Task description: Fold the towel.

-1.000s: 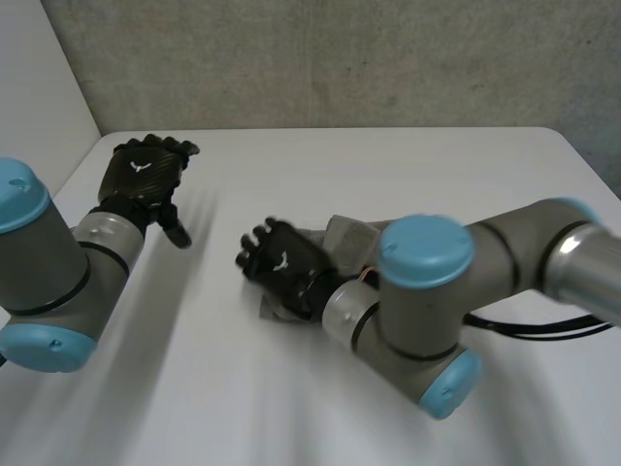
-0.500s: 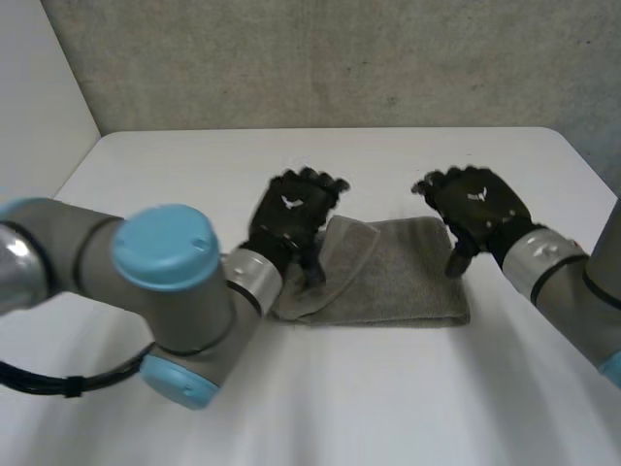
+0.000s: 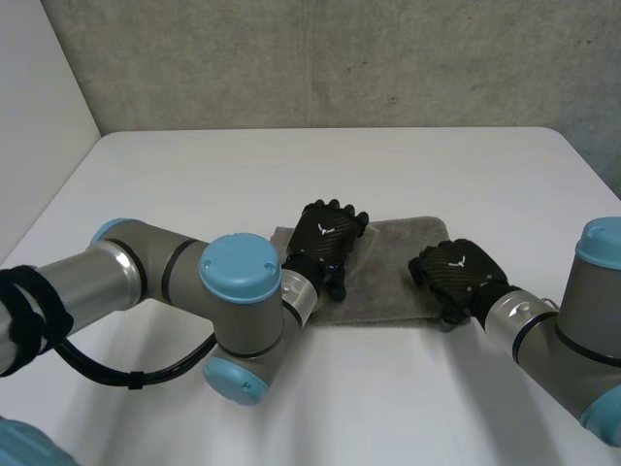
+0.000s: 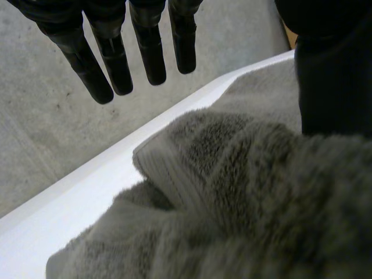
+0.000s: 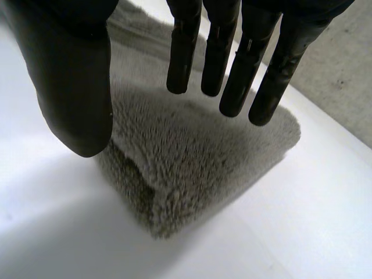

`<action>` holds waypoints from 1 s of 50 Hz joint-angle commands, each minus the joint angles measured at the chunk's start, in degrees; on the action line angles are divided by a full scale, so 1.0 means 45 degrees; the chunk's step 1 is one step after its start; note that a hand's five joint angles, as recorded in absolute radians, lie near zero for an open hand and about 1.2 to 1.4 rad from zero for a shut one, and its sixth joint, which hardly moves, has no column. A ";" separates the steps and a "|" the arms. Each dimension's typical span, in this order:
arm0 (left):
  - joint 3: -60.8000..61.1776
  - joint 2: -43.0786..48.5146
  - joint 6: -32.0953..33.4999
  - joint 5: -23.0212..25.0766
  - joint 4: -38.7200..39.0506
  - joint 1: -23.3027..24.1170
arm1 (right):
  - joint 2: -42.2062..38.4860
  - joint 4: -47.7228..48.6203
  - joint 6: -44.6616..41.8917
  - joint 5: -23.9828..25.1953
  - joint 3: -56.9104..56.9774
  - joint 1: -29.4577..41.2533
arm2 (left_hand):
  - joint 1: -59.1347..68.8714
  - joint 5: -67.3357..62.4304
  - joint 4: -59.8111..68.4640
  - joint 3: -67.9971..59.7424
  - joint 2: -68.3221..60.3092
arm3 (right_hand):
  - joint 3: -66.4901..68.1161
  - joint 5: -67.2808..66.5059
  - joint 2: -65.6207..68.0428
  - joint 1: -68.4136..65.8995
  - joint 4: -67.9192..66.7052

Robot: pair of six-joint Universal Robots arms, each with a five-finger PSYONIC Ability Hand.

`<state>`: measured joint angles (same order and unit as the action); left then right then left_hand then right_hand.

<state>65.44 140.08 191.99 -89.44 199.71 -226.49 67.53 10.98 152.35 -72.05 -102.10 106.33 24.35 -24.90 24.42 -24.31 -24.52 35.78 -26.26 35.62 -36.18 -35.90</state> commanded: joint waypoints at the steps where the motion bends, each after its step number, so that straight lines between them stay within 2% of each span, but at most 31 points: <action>1: -0.0460 0.0686 0.0225 -0.0747 -0.0025 -0.0079 | -0.0747 0.0041 -0.1120 -0.0375 0.0131 -0.0093 | 0.0593 0.1751 0.0578 -0.0602 -0.0556 | 0.3252 -0.3146 0.3288 -0.3163 -0.3225; 2: -0.0558 0.0725 0.0400 -0.1292 -0.0006 -0.0118 | -0.0806 0.0022 -0.1198 -0.0511 0.0150 -0.0094 | 0.0634 0.1710 0.0619 -0.0643 -0.0596 | 0.3779 -0.3673 0.3815 -0.3690 -0.3752; 3: -0.0559 0.0726 0.0402 -0.1297 -0.0006 -0.0118 | -0.0807 0.0022 -0.1199 -0.0512 0.0151 -0.0094 | 0.0634 0.1710 0.0619 -0.0644 -0.0597 | 0.3784 -0.3678 0.3820 -0.3695 -0.3757; 4: -0.0559 0.0687 0.0595 -0.1896 0.0033 -0.0215 | -0.0807 0.0041 -0.1276 -0.0667 0.0209 -0.0094 | 0.0634 0.1710 0.0619 -0.0644 -0.0597 | 0.4302 -0.4196 0.4338 -0.4213 -0.4275; 5: -0.0559 0.0687 0.0597 -0.1902 0.0033 -0.0216 | -0.0807 0.0041 -0.1277 -0.0669 0.0209 -0.0094 | 0.0634 0.1710 0.0619 -0.0644 -0.0597 | 0.4308 -0.4201 0.4343 -0.4218 -0.4280; 7: -0.0462 0.0512 0.0928 -0.2855 0.0092 -0.0643 | -0.0846 0.0080 -0.1549 -0.0921 0.0267 -0.0035 | 0.0671 0.1673 0.0656 -0.0681 -0.0634 | 0.4457 -0.4351 0.4493 -0.4368 -0.4430; 10: -0.0345 0.0278 0.0949 -0.3171 0.0092 -0.1035 | -0.0923 0.0177 -0.1939 -0.1078 0.0248 -0.0016 | 0.0634 0.1710 0.0619 -0.0644 -0.0597 | 0.4828 -0.4721 0.4863 -0.4738 -0.4800; 21: 0.0515 -0.0095 0.0929 -0.3192 0.0092 -0.1134 | -0.1119 0.0393 -0.2273 -0.1176 0.0170 0.0043 | 0.0597 0.1747 0.0582 -0.0606 -0.0559 | 0.5466 -0.5360 0.5502 -0.5377 -0.5439; 35: 0.1316 -0.0680 0.0851 -0.3191 0.0053 -0.0627 | -0.0787 0.0451 -0.2312 -0.1566 0.0092 -0.0054 | 0.0373 0.1971 0.0358 -0.0382 -0.0335 | 0.3190 -0.3083 0.3225 -0.3100 -0.3162; 41: 0.1355 -0.0739 0.0832 -0.3211 0.0014 -0.0626 | -0.0689 0.0451 -0.2312 -0.1606 0.0053 -0.0152 | 0.0373 0.1972 0.0357 -0.0382 -0.0335 | 0.3149 -0.3043 0.3184 -0.3059 -0.3121; 47: 0.1765 -0.0935 0.0812 -0.3172 -0.0006 -0.0626 | -0.0631 0.0608 -0.2312 -0.1587 -0.0006 -0.0191 | 0.0298 0.2046 0.0283 -0.0307 -0.0260 | 0.3971 -0.3865 0.4007 -0.3882 -0.3944; 49: 0.1843 -0.0993 0.0812 -0.3172 -0.0006 -0.0607 | -0.0767 0.0705 -0.2312 -0.1528 0.0014 -0.0152 | 0.0187 0.2158 0.0171 -0.0196 -0.0149 | 0.6569 -0.6463 0.6605 -0.6480 -0.6542; 50: 0.1844 -0.0993 0.0812 -0.3172 -0.0006 -0.0607 | -0.0768 0.0705 -0.2312 -0.1528 0.0014 -0.0152 | 0.0186 0.2158 0.0171 -0.0195 -0.0148 | 0.6588 -0.6481 0.6623 -0.6498 -0.6560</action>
<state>72.70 136.22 195.67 -103.81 199.69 -229.30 64.64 13.41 141.94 -79.28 -102.05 105.53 29.76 -29.72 29.35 -29.76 -29.47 55.35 -45.40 55.55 -55.52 -55.49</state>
